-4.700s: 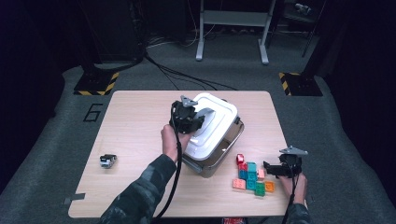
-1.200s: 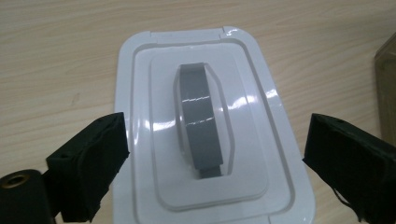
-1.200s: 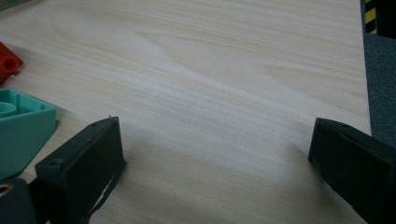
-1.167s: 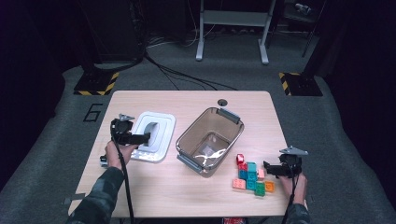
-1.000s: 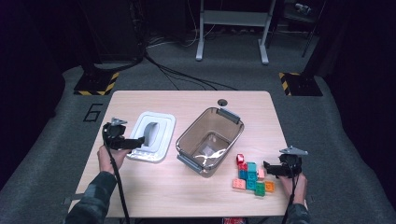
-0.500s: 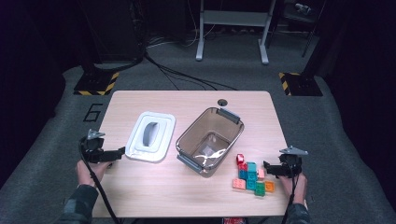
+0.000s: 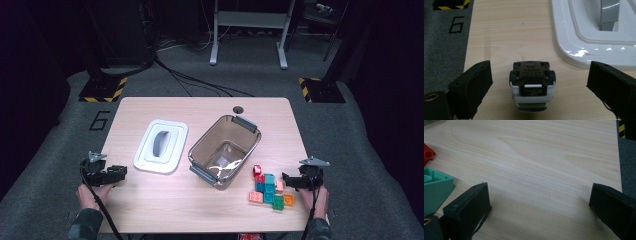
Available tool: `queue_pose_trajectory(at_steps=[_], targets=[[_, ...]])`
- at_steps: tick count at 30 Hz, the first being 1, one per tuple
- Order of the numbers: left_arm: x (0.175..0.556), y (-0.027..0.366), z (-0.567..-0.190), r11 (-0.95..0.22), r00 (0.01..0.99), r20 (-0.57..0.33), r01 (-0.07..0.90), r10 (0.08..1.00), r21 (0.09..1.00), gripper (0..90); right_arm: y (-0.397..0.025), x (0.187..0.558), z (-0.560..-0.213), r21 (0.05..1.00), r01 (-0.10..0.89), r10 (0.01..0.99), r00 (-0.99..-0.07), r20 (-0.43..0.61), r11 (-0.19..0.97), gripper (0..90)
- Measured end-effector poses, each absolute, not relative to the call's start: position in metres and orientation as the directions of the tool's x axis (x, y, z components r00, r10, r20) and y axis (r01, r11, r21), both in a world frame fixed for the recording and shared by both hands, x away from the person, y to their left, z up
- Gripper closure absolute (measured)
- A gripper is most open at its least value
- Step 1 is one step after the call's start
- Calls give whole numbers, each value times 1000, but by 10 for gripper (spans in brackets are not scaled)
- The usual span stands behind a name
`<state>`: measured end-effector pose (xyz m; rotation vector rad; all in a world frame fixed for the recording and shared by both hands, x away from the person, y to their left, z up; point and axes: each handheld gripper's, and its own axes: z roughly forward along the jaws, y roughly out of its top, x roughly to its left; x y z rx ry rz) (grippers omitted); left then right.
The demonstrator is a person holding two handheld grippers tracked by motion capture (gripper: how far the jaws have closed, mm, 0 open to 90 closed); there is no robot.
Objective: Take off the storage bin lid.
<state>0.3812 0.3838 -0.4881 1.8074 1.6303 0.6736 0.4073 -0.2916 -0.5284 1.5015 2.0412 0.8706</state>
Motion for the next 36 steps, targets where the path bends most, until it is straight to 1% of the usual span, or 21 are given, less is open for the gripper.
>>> queue_pose_trajectory(at_steps=[5, 7, 11, 16, 17, 19, 29, 36], targets=[[378, 389, -495, -34, 80, -28, 680, 996, 732, 174, -292, 407, -528, 719, 664, 954, -299, 5, 205, 24], [378, 392, -497, -28, 73, -31, 689, 997, 724, 228, -292, 407, -528, 719, 664, 954, -299, 5, 205, 24], [378, 393, -500, -13, 63, -41, 685, 997, 728, 301, -292, 407, -528, 719, 665, 955, -297, 5, 203, 24], [380, 390, -501, -16, 66, -42, 693, 997, 721, 366, -292, 407, -528, 719, 664, 955, -298, 5, 204, 24], [380, 390, -501, -13, 64, -43, 689, 997, 724, 391, -292, 407, -528, 719, 664, 955, -298, 5, 203, 24], [380, 389, -501, -13, 61, -40, 691, 997, 723, 467, -292, 407, -528, 719, 665, 955, -297, 5, 203, 24], [378, 386, -500, -27, 58, -17, 673, 998, 739, 480, -292, 407, -528, 719, 664, 955, -298, 5, 203, 24], [376, 383, -491, -35, 75, -19, 658, 997, 752, 482, -292, 407, -528, 719, 664, 955, -298, 5, 204, 24]])
